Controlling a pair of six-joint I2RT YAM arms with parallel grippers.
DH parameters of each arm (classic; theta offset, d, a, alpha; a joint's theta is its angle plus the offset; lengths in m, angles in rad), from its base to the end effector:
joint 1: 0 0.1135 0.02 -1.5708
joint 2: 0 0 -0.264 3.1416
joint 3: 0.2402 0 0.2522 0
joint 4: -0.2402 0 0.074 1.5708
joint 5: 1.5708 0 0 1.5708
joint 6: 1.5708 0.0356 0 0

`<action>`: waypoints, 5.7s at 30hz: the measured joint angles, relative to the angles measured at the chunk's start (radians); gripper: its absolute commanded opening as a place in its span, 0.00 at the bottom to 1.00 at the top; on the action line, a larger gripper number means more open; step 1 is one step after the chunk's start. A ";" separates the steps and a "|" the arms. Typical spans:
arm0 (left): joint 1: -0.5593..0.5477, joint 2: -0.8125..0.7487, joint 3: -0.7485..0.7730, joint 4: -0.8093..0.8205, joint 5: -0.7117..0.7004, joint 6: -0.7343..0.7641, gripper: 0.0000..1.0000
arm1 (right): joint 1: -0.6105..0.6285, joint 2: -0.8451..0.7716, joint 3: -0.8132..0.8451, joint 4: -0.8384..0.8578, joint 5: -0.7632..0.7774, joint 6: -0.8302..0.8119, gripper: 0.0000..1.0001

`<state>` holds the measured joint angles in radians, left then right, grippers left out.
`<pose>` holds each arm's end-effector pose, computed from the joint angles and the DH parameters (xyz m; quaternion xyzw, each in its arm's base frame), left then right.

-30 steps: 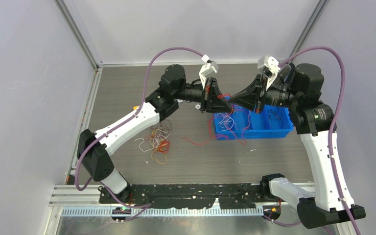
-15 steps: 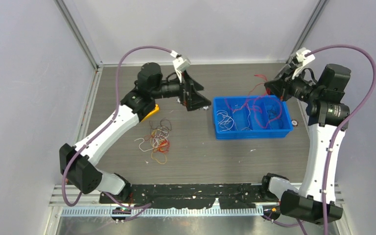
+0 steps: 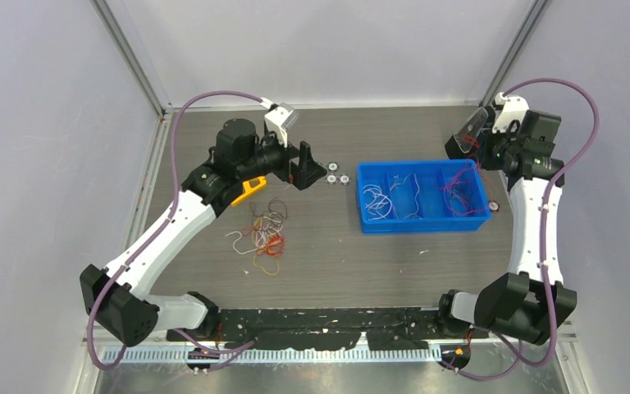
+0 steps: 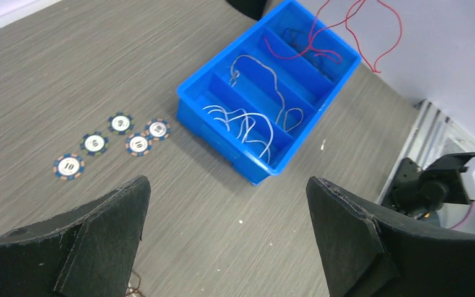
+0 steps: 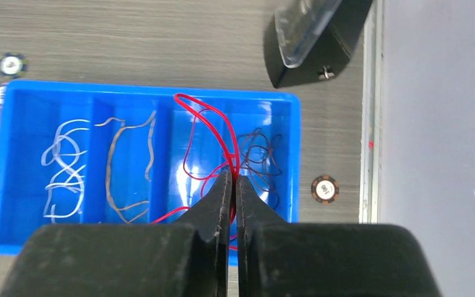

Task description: Untangle the cables

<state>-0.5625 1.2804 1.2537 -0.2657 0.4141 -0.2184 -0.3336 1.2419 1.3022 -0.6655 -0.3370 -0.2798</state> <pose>0.2402 -0.1683 0.3892 0.2553 0.7528 -0.3748 0.4771 0.2534 -0.0754 0.3768 -0.0543 0.8749 0.0034 0.4812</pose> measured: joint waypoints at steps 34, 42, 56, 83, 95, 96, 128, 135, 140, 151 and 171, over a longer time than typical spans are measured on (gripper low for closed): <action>0.072 -0.111 -0.153 -0.031 -0.076 0.039 1.00 | 0.206 0.376 -0.018 0.224 0.141 0.187 0.05; 0.080 -0.111 -0.153 -0.031 -0.063 0.039 1.00 | 0.186 0.431 -0.127 0.233 0.128 -0.028 0.05; 0.119 -0.111 -0.153 -0.037 -0.063 0.044 1.00 | 0.298 0.573 -0.129 0.209 0.196 -0.160 0.05; 0.151 -0.144 -0.182 -0.077 -0.023 0.037 1.00 | 0.117 0.358 0.138 -0.314 0.095 -0.290 0.91; 0.151 -0.139 -0.182 -0.076 -0.010 0.039 0.99 | 0.137 0.450 0.029 -0.341 0.089 -0.356 0.72; 0.151 -0.138 -0.182 -0.076 -0.010 0.039 1.00 | 0.144 0.455 0.026 -0.332 0.089 -0.358 0.70; 0.165 -0.130 -0.188 -0.076 0.005 0.039 1.00 | 0.320 0.446 -0.021 -0.205 0.301 -0.449 0.16; 0.165 -0.130 -0.193 -0.076 0.008 0.039 1.00 | 0.325 0.446 0.009 -0.210 0.377 -0.441 0.11; 0.165 -0.130 -0.196 -0.076 0.010 0.036 0.99 | 0.325 0.446 0.017 -0.217 0.381 -0.429 0.05; 0.166 -0.130 -0.199 -0.076 0.013 0.037 0.99 | 0.360 0.494 0.061 -0.233 0.322 -0.395 0.07; 0.203 -0.128 -0.245 -0.150 0.013 0.075 1.00 | 0.327 0.578 0.020 -0.212 0.301 -0.318 0.60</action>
<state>-0.3592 1.1526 1.0084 -0.4152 0.4274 -0.1436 -0.0071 1.8202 1.3220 -0.8780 -0.0357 -0.5976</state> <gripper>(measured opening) 0.994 0.430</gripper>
